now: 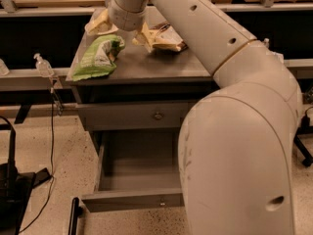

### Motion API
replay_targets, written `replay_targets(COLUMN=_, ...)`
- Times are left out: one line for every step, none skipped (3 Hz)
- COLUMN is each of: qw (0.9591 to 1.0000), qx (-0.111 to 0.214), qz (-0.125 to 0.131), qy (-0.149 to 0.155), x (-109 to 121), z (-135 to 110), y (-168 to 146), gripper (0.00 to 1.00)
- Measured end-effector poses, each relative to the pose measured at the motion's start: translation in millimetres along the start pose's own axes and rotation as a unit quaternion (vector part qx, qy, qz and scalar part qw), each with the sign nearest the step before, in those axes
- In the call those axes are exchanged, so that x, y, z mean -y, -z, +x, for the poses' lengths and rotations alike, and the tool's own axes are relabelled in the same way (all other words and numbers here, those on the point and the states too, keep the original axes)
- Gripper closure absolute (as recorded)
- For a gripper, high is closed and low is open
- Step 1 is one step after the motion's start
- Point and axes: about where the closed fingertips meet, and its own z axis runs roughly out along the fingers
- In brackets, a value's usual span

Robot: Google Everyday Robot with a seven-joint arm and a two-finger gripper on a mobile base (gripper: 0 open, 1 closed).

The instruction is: Place green rice chip bag into middle drawer

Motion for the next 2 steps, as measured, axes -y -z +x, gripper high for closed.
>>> replay_targets(qw=0.998, qx=-0.016, qz=0.057, qy=-0.023, x=15.7, z=16.0, y=-20.4, gripper=0.0)
replay_targets(qw=0.9958, qx=-0.007, qz=0.084, qy=-0.036, x=27.9, z=21.0, y=-44.6, gripper=0.0)
